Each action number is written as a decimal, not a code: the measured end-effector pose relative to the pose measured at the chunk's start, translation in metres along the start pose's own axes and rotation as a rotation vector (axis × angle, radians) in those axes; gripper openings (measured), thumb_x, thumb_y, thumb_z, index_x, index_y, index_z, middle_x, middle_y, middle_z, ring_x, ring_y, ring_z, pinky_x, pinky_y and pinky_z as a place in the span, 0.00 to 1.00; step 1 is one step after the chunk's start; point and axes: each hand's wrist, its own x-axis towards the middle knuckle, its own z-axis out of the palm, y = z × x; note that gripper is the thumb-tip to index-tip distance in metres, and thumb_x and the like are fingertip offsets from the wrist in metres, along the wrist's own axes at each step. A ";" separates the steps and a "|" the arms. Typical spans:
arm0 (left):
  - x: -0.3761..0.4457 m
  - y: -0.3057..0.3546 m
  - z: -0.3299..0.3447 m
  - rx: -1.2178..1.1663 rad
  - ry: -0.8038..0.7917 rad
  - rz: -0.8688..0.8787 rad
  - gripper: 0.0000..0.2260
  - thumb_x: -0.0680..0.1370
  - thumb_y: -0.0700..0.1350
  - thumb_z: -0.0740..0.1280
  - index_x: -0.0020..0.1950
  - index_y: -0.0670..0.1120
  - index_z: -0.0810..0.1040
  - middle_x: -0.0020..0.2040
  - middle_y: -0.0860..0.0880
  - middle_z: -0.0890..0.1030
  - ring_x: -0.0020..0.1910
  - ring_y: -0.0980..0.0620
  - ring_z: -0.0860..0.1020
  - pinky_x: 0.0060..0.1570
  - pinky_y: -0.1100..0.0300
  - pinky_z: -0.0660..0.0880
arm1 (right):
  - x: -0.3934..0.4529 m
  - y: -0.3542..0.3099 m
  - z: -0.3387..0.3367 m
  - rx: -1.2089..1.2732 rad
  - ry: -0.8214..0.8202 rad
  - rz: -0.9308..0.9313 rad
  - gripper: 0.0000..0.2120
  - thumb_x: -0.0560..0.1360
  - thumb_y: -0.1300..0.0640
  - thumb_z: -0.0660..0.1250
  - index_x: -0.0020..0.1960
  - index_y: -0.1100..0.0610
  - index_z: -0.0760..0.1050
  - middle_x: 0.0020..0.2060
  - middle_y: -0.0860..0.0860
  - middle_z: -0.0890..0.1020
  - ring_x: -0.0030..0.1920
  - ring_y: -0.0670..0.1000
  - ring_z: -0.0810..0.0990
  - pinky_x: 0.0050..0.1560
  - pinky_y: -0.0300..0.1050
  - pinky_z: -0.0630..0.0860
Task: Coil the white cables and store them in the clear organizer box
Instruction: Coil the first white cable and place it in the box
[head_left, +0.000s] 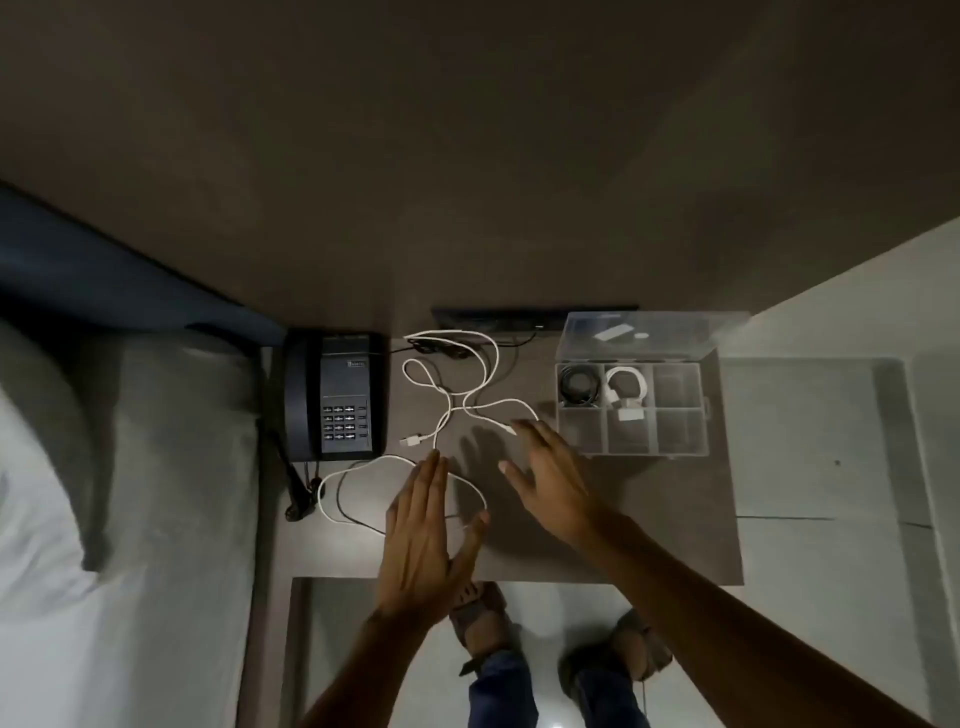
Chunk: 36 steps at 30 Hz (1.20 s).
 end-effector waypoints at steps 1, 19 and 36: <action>0.005 -0.005 0.008 -0.036 -0.009 -0.027 0.36 0.82 0.65 0.51 0.86 0.51 0.48 0.86 0.54 0.48 0.86 0.53 0.49 0.84 0.49 0.54 | 0.014 0.000 0.011 0.009 -0.008 0.012 0.30 0.85 0.48 0.65 0.83 0.53 0.59 0.80 0.55 0.68 0.77 0.56 0.72 0.75 0.53 0.74; 0.067 -0.036 0.038 -0.066 -0.016 -0.007 0.30 0.86 0.52 0.54 0.86 0.51 0.46 0.87 0.52 0.51 0.86 0.51 0.50 0.82 0.50 0.54 | 0.076 0.006 0.054 -0.242 -0.074 0.134 0.21 0.84 0.61 0.65 0.75 0.64 0.67 0.71 0.62 0.72 0.69 0.57 0.76 0.69 0.48 0.78; 0.056 -0.001 0.004 -0.033 -0.048 0.106 0.36 0.80 0.34 0.57 0.85 0.55 0.53 0.87 0.55 0.50 0.86 0.48 0.48 0.81 0.42 0.59 | 0.022 -0.016 0.016 0.272 -0.335 0.163 0.08 0.84 0.63 0.66 0.62 0.62 0.79 0.57 0.60 0.85 0.57 0.56 0.85 0.55 0.44 0.81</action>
